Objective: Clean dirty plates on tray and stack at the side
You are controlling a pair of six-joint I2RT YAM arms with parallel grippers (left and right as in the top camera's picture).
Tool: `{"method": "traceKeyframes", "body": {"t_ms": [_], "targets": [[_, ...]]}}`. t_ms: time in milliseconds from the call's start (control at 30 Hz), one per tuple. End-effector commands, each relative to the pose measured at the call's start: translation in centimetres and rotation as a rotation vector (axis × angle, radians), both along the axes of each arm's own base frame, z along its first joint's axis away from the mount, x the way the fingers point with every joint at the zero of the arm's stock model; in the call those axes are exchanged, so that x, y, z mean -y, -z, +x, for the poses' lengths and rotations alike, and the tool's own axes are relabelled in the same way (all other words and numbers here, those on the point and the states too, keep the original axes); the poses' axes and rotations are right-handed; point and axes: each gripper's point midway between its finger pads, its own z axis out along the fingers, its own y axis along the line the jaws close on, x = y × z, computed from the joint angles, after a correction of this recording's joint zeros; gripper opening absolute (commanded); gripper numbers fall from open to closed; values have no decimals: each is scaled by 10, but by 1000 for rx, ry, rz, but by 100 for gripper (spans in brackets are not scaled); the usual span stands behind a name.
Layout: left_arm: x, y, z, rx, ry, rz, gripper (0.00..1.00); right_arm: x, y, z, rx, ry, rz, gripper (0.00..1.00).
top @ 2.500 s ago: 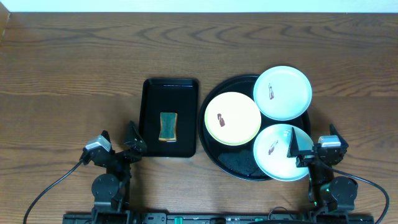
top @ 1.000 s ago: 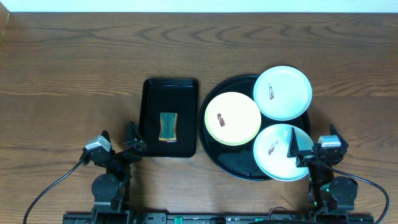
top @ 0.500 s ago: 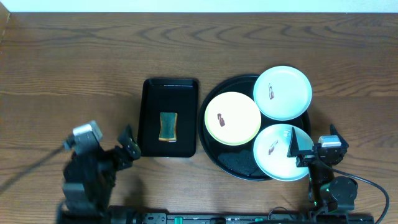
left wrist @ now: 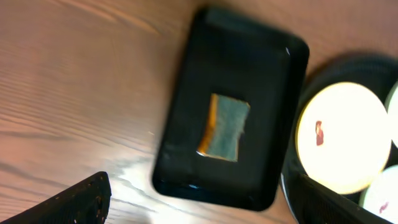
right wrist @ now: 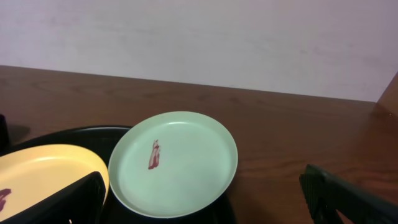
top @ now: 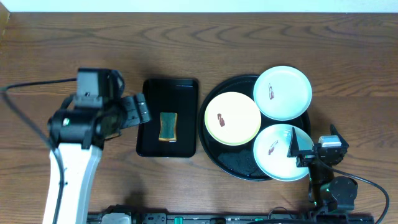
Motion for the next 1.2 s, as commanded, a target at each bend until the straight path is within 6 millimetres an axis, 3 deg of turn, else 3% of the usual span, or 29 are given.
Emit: {"method": "traceKeyframes", "body": {"t_ms": [0,233,400,533,567,600,667,800,900,1033,1100,1167], "targets": [[10,-2,0,-12,41,-49,93,3,1,0,-2,12,10,99],[10,-8,-1,17,42,-50,93,0,-3,0,13,0,29,99],[9,-4,-8,-20,41,-48,89,-7,-11,0,23,-29,348,99],[9,2,-13,-46,41,-48,55,-27,-24,-5,-4,-138,400,99],[9,4,-14,-50,40,-48,40,-27,-30,-7,-15,-137,420,99],[9,5,-14,-56,40,-47,25,-26,-38,-8,-24,-132,432,99],[9,9,-15,-67,40,-47,8,-25,-63,-9,-30,-121,432,99],[9,17,-17,-92,39,-46,8,-25,-112,2,-97,-107,437,99],[9,24,-18,-114,39,-45,9,-29,-130,20,-245,-104,451,99],[9,30,-14,-131,39,-45,30,-42,-128,43,-553,-133,433,99],[9,33,-11,-137,38,-44,33,-48,-119,49,-717,-148,439,99],[9,37,-7,-146,38,-44,51,-56,-112,56,-858,-166,464,99]]}}
